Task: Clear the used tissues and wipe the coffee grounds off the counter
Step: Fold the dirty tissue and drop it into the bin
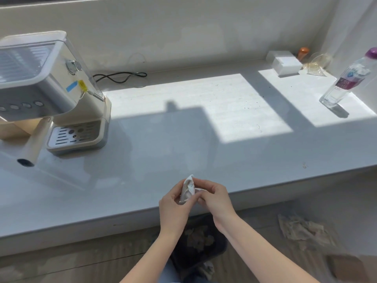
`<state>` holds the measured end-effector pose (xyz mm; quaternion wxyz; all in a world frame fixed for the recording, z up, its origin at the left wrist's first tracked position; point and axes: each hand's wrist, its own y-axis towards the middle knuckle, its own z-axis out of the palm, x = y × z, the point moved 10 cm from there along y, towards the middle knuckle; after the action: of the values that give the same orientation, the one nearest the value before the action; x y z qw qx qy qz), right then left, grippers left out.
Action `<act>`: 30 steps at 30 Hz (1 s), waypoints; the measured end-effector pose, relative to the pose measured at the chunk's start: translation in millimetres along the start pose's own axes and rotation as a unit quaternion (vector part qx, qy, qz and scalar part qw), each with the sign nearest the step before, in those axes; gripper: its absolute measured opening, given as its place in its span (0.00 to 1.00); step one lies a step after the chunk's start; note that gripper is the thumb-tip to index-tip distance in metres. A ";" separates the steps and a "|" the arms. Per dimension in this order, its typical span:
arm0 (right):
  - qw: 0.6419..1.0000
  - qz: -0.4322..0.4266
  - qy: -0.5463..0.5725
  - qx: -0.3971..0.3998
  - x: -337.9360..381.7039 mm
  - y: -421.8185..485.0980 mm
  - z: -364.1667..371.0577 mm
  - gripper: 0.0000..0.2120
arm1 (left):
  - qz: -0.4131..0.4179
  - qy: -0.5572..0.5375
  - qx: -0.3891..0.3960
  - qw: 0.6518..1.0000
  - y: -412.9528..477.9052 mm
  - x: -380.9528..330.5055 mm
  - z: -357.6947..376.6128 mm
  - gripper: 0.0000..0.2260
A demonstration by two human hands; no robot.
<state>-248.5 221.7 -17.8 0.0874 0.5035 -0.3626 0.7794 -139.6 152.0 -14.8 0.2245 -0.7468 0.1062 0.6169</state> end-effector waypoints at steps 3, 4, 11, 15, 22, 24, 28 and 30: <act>0.999 0.008 -0.030 0.024 -6.1 1.0 7.4 0.13 | 0.018 0.023 0.007 1.000 -0.1 -1.0 -4.6 0.11; 0.999 0.008 -0.044 0.029 -9.1 1.8 7.7 0.13 | 0.019 0.022 0.012 1.000 0.7 -0.6 -6.8 0.09; 0.931 -0.131 -0.341 0.007 17.0 12.3 -6.9 0.05 | 0.019 0.087 0.084 0.992 8.7 2.0 -12.2 0.13; 0.932 -0.089 -0.339 0.091 0.9 12.5 -0.4 0.10 | 0.012 0.131 0.143 0.981 11.8 7.0 -1.4 0.10; 0.928 -0.063 -0.365 0.050 -30.8 9.4 -31.4 0.03 | -0.110 0.111 0.140 0.978 -5.6 69.9 15.1 0.06; 0.925 -0.040 -0.377 0.010 -56.7 7.8 -48.6 0.04 | -0.171 0.120 0.137 0.968 -12.5 101.8 17.3 0.08; 0.927 0.027 -0.370 -0.055 -121.3 9.5 -82.3 0.04 | -0.250 0.162 0.197 0.934 -17.9 164.3 36.1 0.04; 0.930 0.074 -0.351 -0.083 -156.6 13.0 -98.2 0.05 | -0.292 0.156 0.215 0.919 -22.0 195.1 44.1 0.01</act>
<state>-251.0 312.3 -179.4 -0.0617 0.7075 -0.4696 0.5245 -126.4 214.9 -205.4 0.5306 -0.7652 0.0468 0.3617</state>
